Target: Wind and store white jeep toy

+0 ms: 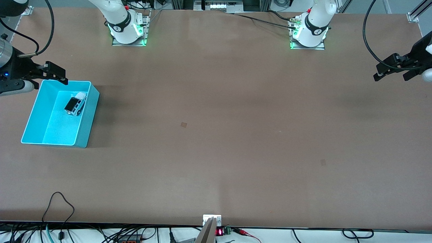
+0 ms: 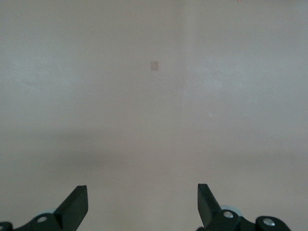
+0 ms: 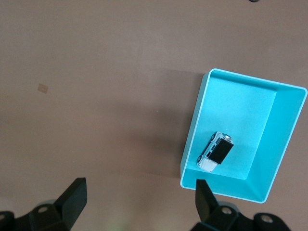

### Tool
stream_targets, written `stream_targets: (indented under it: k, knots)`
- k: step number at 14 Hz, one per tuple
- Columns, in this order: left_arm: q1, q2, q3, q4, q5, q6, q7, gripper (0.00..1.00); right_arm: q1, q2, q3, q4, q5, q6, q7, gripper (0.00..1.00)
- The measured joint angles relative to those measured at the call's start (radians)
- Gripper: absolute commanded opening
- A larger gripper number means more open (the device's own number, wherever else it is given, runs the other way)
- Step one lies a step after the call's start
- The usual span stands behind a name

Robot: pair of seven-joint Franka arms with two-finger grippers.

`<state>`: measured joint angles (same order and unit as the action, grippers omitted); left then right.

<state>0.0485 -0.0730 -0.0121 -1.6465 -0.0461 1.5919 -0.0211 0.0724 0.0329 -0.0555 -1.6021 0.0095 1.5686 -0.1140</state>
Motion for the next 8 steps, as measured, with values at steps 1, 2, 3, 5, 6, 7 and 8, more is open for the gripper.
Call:
stream_targets:
  k: [1, 2, 3, 5, 6, 7, 8]
  knots:
    - [0.0, 0.0, 0.0, 0.0, 0.0, 0.0, 0.0, 1.0, 0.001, 0.0, 0.0, 0.0, 0.0, 0.0, 0.019, 1.0]
    - [0.0, 0.0, 0.0, 0.0, 0.0, 0.0, 0.0, 1.0, 0.002, 0.001, 0.0, 0.0, 0.0, 0.0, 0.03, 1.0]
    - [0.0, 0.0, 0.0, 0.0, 0.0, 0.0, 0.001, 1.0, 0.003, 0.001, 0.0, 0.0, 0.0, 0.0, 0.035, 1.0]
    - [0.0, 0.0, 0.0, 0.0, 0.0, 0.0, 0.001, 1.0, 0.004, 0.001, 0.0, 0.0, 0.0, 0.0, 0.038, 1.0]
    - [0.0, 0.0, 0.0, 0.0, 0.0, 0.0, 0.001, 1.0, 0.004, 0.002, 0.0, 0.0, 0.0, 0.0, 0.039, 1.0]
    - [0.0, 0.0, 0.0, 0.0, 0.0, -0.001, 0.001, 1.0, 0.004, 0.002, 0.0, 0.0, 0.0, 0.0, 0.039, 1.0]
    - [0.0, 0.0, 0.0, 0.0, 0.0, -0.001, 0.001, 1.0, 0.004, 0.002, 0.0, 0.0, 0.0, 0.0, 0.039, 1.0]
